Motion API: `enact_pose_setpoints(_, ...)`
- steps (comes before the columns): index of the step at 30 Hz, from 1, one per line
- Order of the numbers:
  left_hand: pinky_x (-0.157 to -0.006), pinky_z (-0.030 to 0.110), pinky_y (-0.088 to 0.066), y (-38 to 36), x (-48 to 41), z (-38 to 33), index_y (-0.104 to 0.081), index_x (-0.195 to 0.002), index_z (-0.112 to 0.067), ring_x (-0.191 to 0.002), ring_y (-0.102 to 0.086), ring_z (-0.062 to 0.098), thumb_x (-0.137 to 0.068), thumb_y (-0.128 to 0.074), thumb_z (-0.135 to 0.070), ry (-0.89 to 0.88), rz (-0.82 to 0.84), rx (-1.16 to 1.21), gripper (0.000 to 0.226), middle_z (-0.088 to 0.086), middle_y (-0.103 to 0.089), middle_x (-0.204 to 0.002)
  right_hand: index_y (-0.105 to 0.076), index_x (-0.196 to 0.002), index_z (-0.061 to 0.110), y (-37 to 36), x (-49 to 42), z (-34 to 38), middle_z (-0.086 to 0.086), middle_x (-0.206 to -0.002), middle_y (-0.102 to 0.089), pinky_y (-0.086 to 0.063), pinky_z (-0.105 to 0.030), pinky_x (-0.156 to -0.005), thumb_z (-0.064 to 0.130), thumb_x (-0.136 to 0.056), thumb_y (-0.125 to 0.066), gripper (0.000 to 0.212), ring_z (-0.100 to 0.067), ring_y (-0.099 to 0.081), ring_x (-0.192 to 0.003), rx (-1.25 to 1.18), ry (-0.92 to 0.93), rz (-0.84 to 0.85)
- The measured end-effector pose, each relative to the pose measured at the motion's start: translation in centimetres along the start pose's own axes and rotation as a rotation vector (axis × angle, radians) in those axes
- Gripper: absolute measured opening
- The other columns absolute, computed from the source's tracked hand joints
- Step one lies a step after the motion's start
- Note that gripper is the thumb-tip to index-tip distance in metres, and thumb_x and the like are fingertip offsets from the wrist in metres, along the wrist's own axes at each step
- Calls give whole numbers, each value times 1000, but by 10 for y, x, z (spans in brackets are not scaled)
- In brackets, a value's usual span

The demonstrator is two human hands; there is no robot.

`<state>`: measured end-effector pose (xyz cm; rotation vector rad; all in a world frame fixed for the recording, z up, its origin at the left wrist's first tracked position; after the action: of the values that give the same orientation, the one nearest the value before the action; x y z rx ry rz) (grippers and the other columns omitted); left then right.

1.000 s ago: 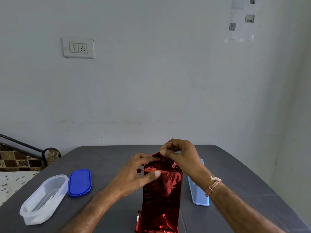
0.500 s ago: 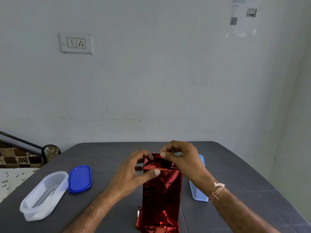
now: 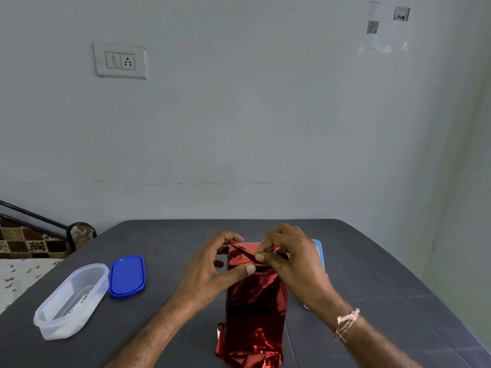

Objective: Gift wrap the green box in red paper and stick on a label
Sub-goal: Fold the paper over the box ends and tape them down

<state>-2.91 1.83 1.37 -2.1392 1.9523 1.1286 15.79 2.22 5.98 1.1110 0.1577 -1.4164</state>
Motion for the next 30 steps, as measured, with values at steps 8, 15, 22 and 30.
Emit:
enact_pose_setpoints(8,-88,25,-50,2,7,3,-59,-120,-41,-115,-58,-5,-62,-78,-74,47,-52,41,69,-30,-60,-123,-72,-78,31,-1,8,5,18,-87,-63,-39,-16,-59,31,-84,-82,12,-2,-57,-78,89,-61,-30)
enact_pose_setpoints(15,-92,32,-54,0,8,10,-54,-123,-39,-113,-58,-4,-56,-79,-78,92,-77,81,81,-34,-57,-119,-70,-78,32,-4,10,5,19,-89,-64,-52,-28,-62,29,-85,-82,14,-6,-61,-82,96,-65,-35)
enact_pose_setpoints(22,-94,39,-55,-1,8,16,-54,-121,-37,-113,-57,-3,-53,-81,-79,133,-75,113,84,-31,-58,-118,-71,-76,30,-5,8,0,19,-89,-66,-54,-31,-66,28,-84,-82,14,-6,-63,-83,65,-86,-10)
enact_pose_setpoints(30,-97,28,-50,2,2,15,-59,-126,-46,-113,-61,-5,-65,-70,-77,214,18,204,69,-29,-64,-119,-77,-76,31,-5,-32,-14,19,-77,-74,-53,-20,-69,24,-84,-82,12,-3,-66,-72,-175,-262,51)
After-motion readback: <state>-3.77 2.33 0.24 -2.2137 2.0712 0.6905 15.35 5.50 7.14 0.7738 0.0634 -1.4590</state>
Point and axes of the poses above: each hand's wrist, its own x-axis away from the middle knuckle, its own y-axis out of the back of the hand, z = x × y, the point moved 8 cm from there along -x, towards the middle knuckle
